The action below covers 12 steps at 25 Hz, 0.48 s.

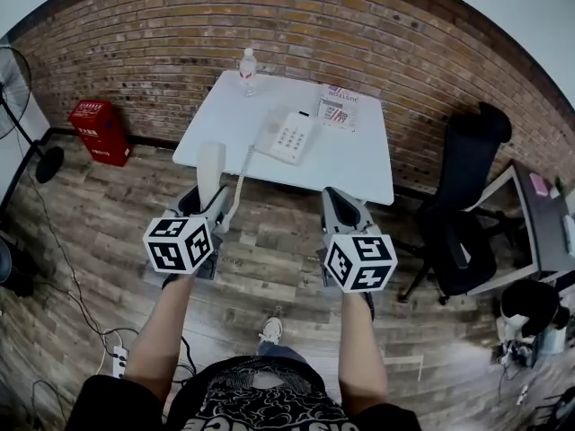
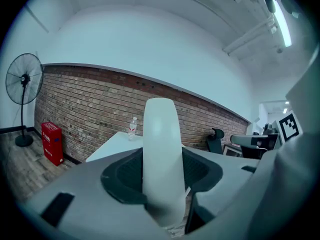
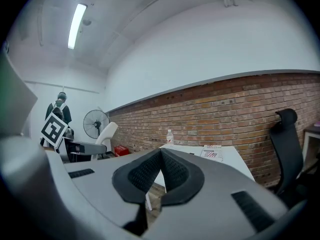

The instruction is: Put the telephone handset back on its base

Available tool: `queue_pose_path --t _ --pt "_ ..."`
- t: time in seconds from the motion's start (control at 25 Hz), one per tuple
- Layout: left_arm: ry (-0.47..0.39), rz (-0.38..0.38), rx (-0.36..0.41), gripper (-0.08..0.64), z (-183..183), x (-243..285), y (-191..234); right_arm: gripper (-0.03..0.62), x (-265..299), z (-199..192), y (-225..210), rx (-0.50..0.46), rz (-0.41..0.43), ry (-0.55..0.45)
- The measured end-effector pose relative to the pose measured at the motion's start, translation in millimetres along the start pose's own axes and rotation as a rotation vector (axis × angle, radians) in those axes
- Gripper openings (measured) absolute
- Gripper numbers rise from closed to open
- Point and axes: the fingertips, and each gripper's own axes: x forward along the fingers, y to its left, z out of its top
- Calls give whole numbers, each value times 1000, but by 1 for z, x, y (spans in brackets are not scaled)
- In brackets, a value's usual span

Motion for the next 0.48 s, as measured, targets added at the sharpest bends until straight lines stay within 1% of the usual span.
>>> queue_pose_path --t 0.24,0.48 --pt "9 25 -4 215 6 37 2 1 33 2 -24 5 35 11" --pt "15 43 1 215 9 67 -1 0 54 2 -50 14 50 13"
